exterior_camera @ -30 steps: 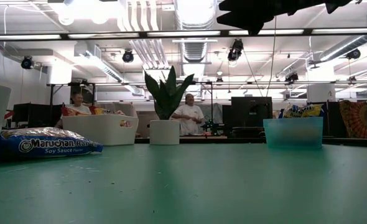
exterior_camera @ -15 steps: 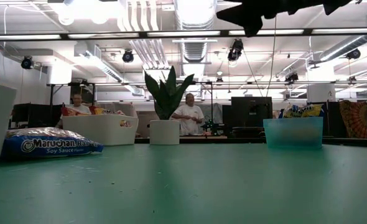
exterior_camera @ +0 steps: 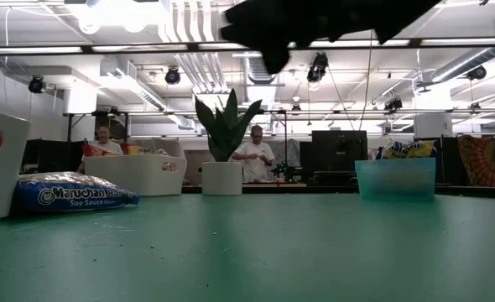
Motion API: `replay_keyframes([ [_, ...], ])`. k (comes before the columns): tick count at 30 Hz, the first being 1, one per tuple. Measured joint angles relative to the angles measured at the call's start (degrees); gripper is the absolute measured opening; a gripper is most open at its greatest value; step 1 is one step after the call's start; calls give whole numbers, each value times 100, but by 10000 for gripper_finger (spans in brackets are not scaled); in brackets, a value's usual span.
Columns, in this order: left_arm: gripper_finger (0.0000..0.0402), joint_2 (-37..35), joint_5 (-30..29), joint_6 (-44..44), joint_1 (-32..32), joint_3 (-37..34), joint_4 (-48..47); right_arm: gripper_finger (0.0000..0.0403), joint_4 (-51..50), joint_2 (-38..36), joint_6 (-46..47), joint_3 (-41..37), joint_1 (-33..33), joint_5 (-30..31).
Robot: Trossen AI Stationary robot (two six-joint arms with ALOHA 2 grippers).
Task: Sort Maruchan noodles
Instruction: Put the orange noodle pack into the gray bin
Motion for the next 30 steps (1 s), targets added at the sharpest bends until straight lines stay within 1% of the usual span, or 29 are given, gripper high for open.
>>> replay_keyframes([
  [7, 192, -8, -5, -114, 0, -301, -5, 62, -2, 1331, -258, 1104, 162, -5],
  [14, 192, -11, -45, -124, -2, -419, -7, 27, 3, 2187, -422, 2046, 175, -6],
  [17, 192, -11, -47, -97, -1, -469, -8, 20, -205, 2318, -495, 2319, 173, -3],
  [19, 192, -11, -47, -110, 0, -483, -12, 18, -556, 2291, -632, 2424, 173, 4],
  [23, 192, -11, -83, -107, -11, -452, -8, 18, -1200, 2056, -924, 2459, 159, 47],
  [30, 192, -22, -86, -86, -5, -444, -5, 18, -1752, 1645, -1015, 2433, 144, 52],
])
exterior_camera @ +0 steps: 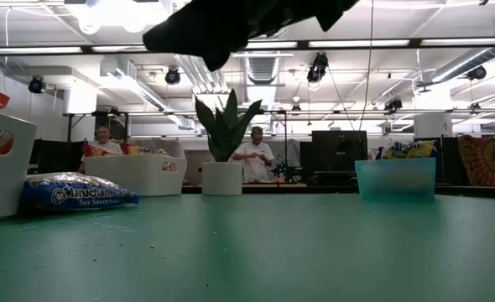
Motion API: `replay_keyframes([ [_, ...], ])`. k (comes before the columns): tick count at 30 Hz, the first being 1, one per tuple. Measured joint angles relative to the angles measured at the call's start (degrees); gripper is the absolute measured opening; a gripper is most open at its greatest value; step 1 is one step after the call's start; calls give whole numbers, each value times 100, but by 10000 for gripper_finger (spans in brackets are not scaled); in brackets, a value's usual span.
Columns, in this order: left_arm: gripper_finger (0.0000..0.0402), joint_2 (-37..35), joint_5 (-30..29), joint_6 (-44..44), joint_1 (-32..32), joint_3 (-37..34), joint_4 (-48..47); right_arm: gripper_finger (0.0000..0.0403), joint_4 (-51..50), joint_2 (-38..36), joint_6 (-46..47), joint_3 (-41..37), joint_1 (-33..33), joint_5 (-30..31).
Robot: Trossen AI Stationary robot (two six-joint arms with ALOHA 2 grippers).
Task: Sort Maruchan noodles
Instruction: Put the orange noodle pack into the gray bin
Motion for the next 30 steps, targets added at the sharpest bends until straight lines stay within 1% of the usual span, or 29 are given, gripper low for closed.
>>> replay_keyframes([
  [6, 192, -22, -8, 14, 22, 245, 0, 18, -529, -228, -20, 0, 1, 0],
  [11, 192, -78, -527, 24, 45, 501, 2, 18, -1080, -445, -234, -11, -32, 10],
  [14, 192, -167, -695, -38, 129, 529, 0, 18, -1485, -677, -279, -9, -105, 22],
  [17, 192, -233, -706, 14, 252, 529, 0, 18, -1995, -916, -278, -9, -155, 37],
  [21, 192, -329, -704, 360, 367, 534, -1, 18, -2507, -1223, -269, -9, -150, 37],
  [24, 192, -406, -589, 752, 406, 659, 4, 18, -2908, -1418, -271, -11, -147, 9],
  [26, 192, -498, -435, 914, 446, 889, 4, 18, -3198, -1555, -258, -11, -149, 9],
  [30, 185, -639, 72, 811, 448, 1560, 25, 18, -3630, -1841, -195, -86, -151, 8],
])
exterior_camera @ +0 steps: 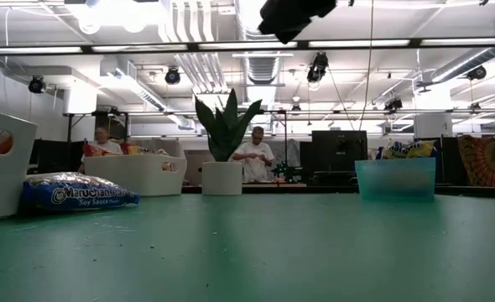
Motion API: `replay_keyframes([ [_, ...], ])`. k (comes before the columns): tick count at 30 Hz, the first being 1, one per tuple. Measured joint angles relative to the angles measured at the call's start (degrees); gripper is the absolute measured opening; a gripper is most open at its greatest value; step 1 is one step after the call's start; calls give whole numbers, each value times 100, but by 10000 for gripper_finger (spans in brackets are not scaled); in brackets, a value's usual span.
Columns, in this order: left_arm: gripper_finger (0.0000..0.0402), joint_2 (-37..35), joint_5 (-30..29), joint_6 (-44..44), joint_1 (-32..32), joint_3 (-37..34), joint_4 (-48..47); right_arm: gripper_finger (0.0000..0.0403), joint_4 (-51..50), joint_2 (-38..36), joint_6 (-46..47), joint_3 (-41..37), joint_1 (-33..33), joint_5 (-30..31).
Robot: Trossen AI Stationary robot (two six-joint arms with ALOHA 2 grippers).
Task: Sort Maruchan noodles
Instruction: Put the orange noodle pack into the gray bin
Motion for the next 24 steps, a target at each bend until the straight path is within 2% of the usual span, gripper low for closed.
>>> replay_keyframes([
  [3, 162, 4, 655, -307, -77, 522, 60, 18, 0, -199, 80, -211, 2, -6],
  [6, 122, 43, 1129, -630, -174, 777, 355, 18, 11, -372, 208, -478, 0, -8],
  [11, 33, 240, 1325, -706, -315, 661, 1098, 18, 511, -580, 372, -1138, 2, -6],
  [13, 9, 323, 1342, -775, -352, 446, 1266, 18, 737, -647, 454, -1399, 2, -8],
  [16, 13, 438, 1665, -857, -373, 18, 1517, 18, 1048, -755, 600, -1755, 2, -8],
  [21, 5, 597, 2685, -954, -381, -753, 1729, 18, 1553, -958, 748, -2205, 2, -7],
  [24, 2, 600, 2848, -1131, -387, -1108, 1632, 18, 1785, -1074, 745, -2365, 2, -7],
])
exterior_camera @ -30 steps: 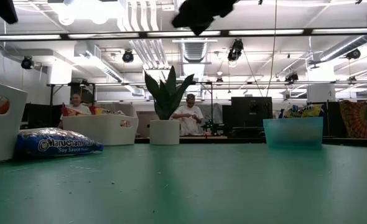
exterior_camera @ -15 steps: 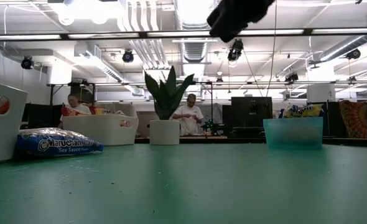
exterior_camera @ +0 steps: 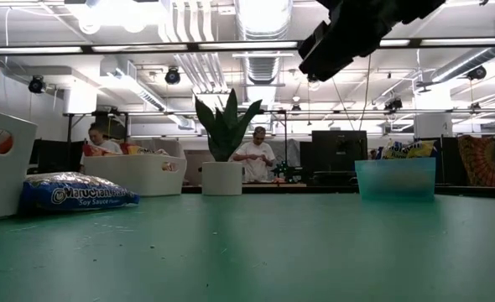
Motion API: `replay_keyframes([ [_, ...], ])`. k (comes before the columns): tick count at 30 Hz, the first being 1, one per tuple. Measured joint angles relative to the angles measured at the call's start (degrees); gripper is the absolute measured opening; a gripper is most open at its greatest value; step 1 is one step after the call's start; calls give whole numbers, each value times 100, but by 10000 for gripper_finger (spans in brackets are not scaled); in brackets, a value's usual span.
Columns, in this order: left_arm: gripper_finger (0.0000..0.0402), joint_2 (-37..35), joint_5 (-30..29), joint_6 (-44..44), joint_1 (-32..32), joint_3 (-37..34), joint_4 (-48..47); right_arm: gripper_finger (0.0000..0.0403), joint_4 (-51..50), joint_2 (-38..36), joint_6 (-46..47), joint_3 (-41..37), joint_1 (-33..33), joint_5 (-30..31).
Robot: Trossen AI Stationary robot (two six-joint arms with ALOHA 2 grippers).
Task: Sort Maruchan noodles
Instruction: Put the orange noodle pack into the gray bin
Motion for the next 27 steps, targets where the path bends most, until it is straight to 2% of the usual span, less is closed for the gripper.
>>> replay_keyframes([
  [9, 0, -2, -215, -456, 26, -115, -970, 18, 153, -178, 56, -51, 0, 1],
  [18, 0, -13, -872, -612, 17, -365, -860, 18, 209, -47, 404, -80, 2, 1],
  [21, 0, -13, -890, -620, 17, -500, -860, 18, 615, 89, 511, -84, 2, 3],
  [27, 0, -17, -886, -591, 13, -706, -879, 18, 2312, 712, 588, -77, -38, 16],
])
